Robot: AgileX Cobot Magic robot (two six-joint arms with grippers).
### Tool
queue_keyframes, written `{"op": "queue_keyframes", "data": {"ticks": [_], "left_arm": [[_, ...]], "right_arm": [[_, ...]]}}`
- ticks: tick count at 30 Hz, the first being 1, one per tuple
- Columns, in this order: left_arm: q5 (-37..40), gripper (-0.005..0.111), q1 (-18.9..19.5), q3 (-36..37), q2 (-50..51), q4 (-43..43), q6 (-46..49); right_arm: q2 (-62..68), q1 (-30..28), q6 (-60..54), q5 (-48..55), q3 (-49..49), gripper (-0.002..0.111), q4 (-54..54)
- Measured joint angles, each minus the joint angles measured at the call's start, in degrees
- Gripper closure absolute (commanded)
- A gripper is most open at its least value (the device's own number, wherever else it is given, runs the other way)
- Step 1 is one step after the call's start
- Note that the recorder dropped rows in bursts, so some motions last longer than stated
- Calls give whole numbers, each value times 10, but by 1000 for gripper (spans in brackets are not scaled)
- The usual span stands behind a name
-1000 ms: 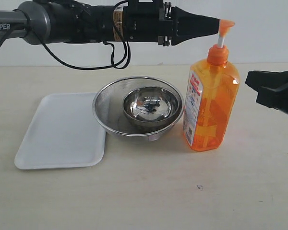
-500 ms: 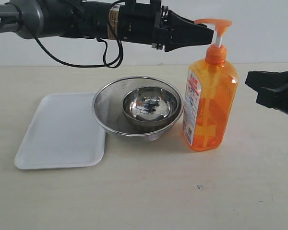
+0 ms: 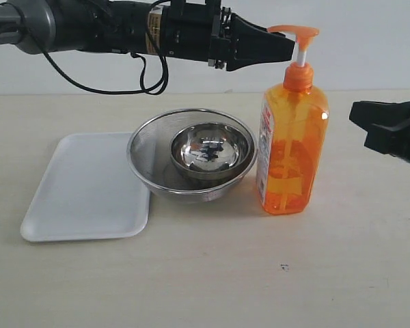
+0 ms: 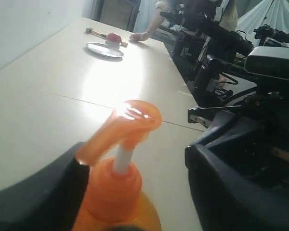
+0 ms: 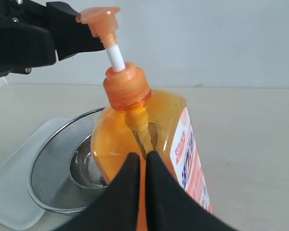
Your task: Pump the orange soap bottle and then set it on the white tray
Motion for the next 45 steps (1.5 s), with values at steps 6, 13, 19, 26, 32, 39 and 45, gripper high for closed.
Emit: {"op": "queue_keyframes", "data": {"ticks": [6, 13, 19, 26, 32, 39, 45], "left_arm": [[0, 51, 5, 0, 0, 0, 0], [0, 51, 5, 0, 0, -1, 0], [1, 51, -9, 0, 0, -6, 3], [1, 51, -16, 0, 0, -9, 7], [1, 51, -16, 0, 0, 1, 7], [1, 51, -16, 0, -4, 10, 7], [1, 51, -15, 0, -6, 20, 5]], "right_arm": [[1, 0, -7, -27, 0, 64, -14], [37, 0, -32, -67, 0, 43, -24], [60, 0, -47, -85, 0, 39, -16], [64, 0, -49, -97, 0, 35, -10], [64, 1, -49, -102, 0, 35, -10], [64, 82, -122, -63, 0, 35, 43], [64, 137, -228, 9, 0, 35, 167]]}}
